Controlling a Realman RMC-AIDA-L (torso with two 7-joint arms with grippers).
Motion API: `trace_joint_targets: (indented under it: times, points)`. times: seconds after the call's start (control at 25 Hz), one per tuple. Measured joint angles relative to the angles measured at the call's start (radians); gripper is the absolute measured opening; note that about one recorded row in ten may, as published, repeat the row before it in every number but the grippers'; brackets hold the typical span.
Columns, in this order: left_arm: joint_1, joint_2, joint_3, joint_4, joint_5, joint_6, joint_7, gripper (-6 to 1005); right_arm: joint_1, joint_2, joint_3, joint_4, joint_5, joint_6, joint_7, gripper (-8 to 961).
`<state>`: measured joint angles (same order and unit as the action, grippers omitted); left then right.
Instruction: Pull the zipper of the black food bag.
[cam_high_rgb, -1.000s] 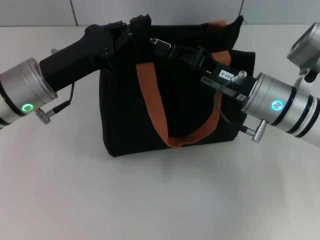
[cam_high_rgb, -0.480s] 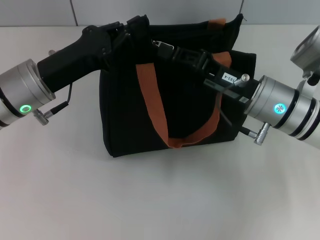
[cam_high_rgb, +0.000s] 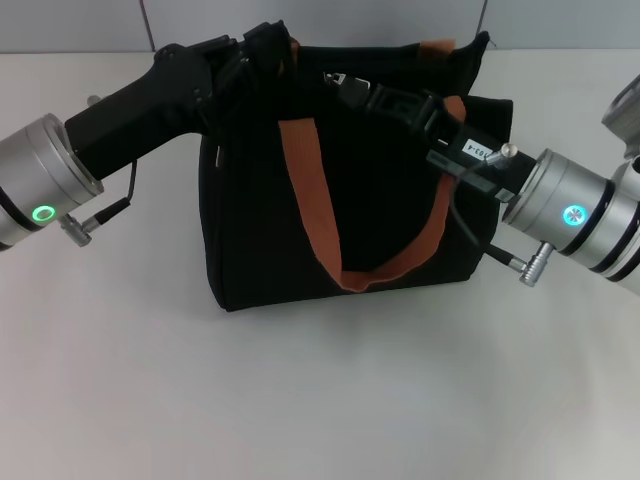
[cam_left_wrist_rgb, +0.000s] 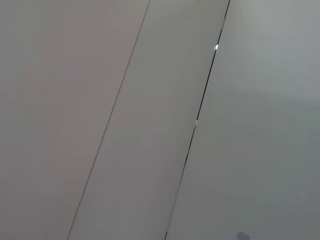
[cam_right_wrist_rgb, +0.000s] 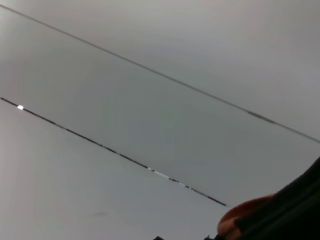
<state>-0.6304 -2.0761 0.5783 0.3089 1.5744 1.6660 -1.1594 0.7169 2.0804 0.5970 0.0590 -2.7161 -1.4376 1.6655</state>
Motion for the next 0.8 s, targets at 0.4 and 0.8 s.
trace_joint_targets:
  times: [0.4,0.8]
  points:
    - [0.004,0.003,0.0,0.001,-0.024,-0.003,-0.001,43,-0.032,0.0,0.037,-0.029,0.007,0.005,-0.002,-2]
    - [0.005,0.004,0.0,0.009,-0.025,-0.005,0.004,44,-0.074,-0.003,0.077,-0.051,0.013,-0.001,-0.003,-2]
